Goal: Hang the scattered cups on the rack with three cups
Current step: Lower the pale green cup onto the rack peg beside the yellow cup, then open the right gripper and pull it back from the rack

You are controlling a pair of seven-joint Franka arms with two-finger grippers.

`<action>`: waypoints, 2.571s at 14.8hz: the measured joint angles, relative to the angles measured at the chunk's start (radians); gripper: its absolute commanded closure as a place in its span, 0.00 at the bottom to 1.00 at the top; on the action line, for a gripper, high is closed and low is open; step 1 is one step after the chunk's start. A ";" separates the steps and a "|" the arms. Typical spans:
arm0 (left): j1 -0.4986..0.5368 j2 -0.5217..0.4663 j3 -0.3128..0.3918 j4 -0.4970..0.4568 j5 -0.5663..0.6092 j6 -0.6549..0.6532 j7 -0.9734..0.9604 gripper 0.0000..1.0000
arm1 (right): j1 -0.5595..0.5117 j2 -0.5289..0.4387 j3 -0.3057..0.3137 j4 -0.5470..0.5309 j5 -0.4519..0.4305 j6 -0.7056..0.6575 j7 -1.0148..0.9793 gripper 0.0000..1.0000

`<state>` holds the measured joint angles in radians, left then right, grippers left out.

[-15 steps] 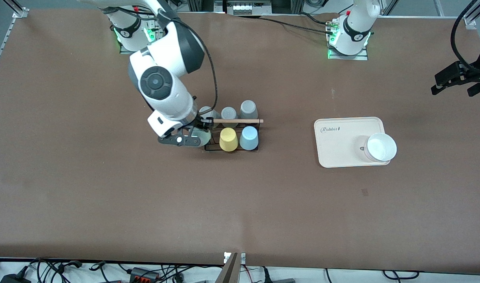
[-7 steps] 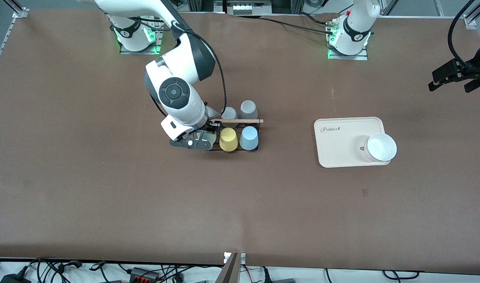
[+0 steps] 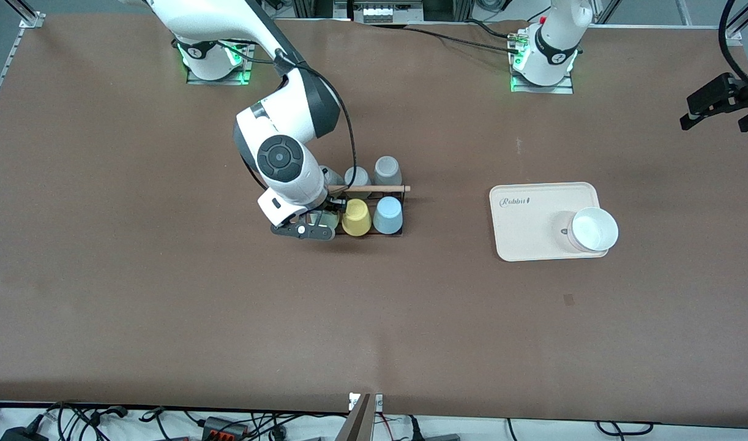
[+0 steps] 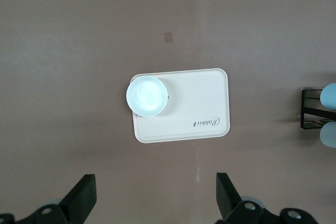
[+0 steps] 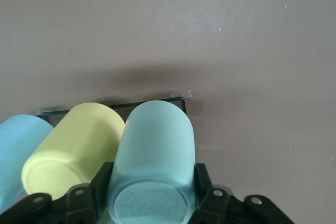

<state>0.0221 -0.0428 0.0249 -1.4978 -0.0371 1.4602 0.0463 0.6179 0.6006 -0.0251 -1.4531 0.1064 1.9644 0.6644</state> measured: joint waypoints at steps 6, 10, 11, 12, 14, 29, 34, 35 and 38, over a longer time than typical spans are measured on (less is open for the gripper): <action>0.002 0.019 0.008 0.002 0.000 0.001 -0.001 0.00 | 0.001 0.040 -0.001 0.001 0.000 0.020 0.000 0.77; 0.002 0.025 0.009 0.004 0.000 0.004 -0.001 0.00 | 0.000 0.041 -0.002 0.004 0.011 0.021 0.012 0.00; 0.002 0.025 0.009 0.004 0.000 0.004 -0.001 0.00 | -0.001 0.041 -0.003 0.007 0.014 0.021 0.017 0.00; 0.002 0.025 0.009 0.004 0.000 0.004 -0.001 0.00 | -0.002 0.041 -0.005 0.015 0.015 0.021 0.019 0.00; 0.002 0.025 0.009 0.004 0.000 0.004 -0.001 0.00 | -0.003 0.040 -0.011 0.044 0.015 0.019 0.021 0.00; 0.001 0.027 0.008 0.004 0.000 0.004 -0.002 0.00 | -0.322 -0.113 -0.076 0.254 -0.041 -0.295 -0.298 0.00; 0.002 0.027 0.009 0.004 0.000 -0.002 -0.023 0.00 | -0.481 -0.157 -0.079 0.269 -0.041 -0.312 -0.509 0.00; 0.002 0.028 0.008 0.004 0.004 -0.003 -0.026 0.00 | -0.520 -0.178 -0.073 0.258 -0.040 -0.314 -0.559 0.00; 0.001 0.027 0.006 0.004 0.032 -0.003 -0.027 0.00 | -0.605 -0.237 -0.056 0.232 -0.041 -0.315 -0.673 0.00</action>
<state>0.0232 -0.0154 0.0306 -1.4937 -0.0048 1.4572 0.0190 0.0127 0.3631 -0.0813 -1.2211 0.0652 1.6495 -0.0083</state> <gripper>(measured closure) 0.000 0.000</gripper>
